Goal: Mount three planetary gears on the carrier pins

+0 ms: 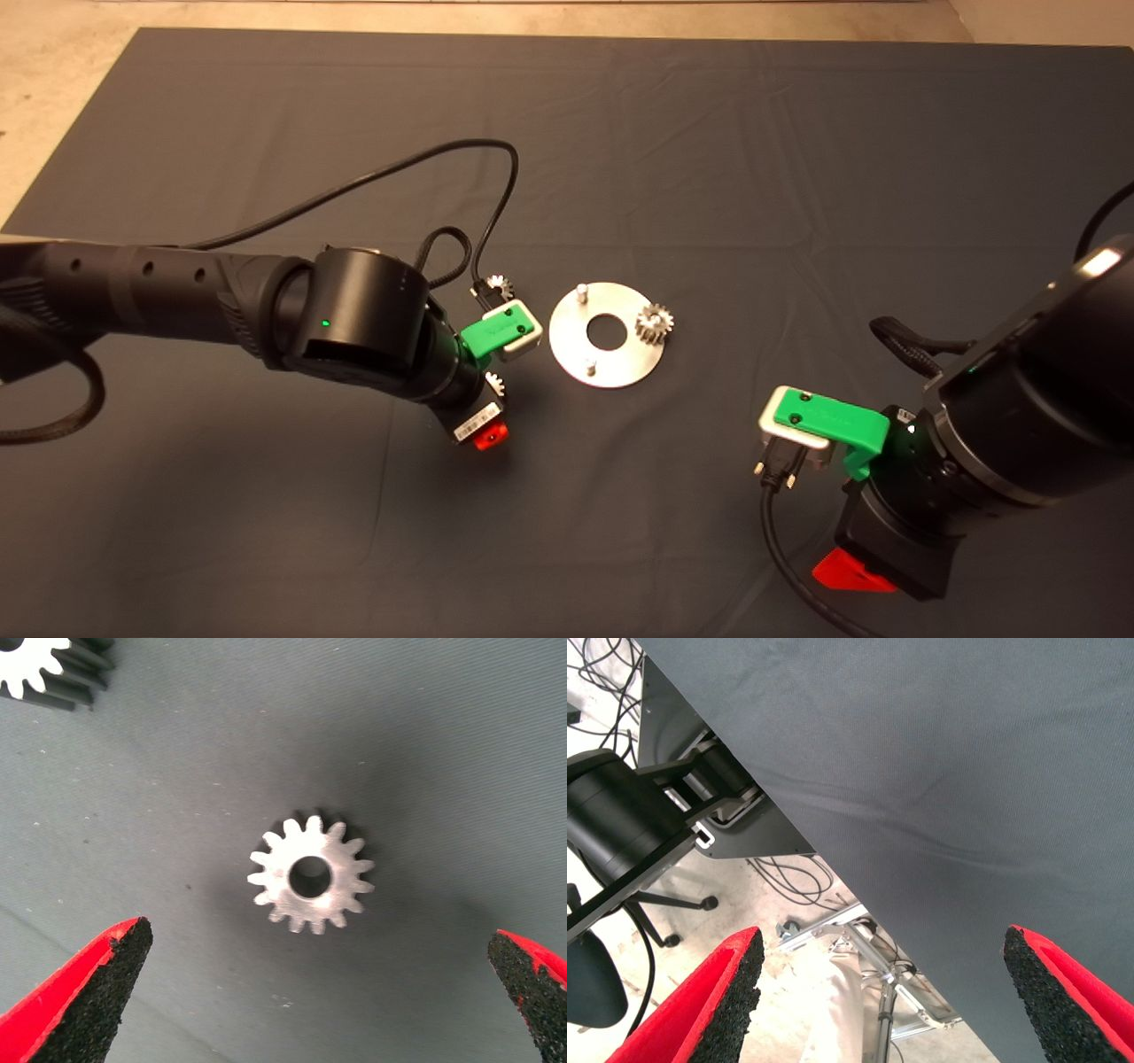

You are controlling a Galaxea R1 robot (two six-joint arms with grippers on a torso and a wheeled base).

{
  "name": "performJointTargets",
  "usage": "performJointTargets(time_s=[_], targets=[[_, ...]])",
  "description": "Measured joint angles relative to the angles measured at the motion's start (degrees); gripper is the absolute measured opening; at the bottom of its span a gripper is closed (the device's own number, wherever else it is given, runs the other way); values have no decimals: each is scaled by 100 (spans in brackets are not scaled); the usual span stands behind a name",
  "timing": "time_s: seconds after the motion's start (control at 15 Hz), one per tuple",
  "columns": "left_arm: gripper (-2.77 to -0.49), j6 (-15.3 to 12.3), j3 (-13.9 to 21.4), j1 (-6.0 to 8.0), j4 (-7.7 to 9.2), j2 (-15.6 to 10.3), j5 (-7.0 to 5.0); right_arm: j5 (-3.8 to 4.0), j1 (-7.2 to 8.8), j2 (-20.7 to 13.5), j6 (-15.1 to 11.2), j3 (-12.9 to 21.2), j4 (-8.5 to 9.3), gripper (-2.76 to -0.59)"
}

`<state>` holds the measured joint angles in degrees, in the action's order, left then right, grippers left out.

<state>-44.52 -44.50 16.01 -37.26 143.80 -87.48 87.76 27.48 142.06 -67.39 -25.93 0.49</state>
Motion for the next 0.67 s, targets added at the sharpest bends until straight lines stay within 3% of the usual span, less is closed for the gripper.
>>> performJointTargets(time_s=[0.33, 0.67], targets=[[-49, 199, -211, -182, -78, 2, 1, -2, 0, 34, 2, 0, 0, -136], [-49, 262, -250, -188, -113, 6, 2, -2, 0, 52, 2, 0, 0, -136]])
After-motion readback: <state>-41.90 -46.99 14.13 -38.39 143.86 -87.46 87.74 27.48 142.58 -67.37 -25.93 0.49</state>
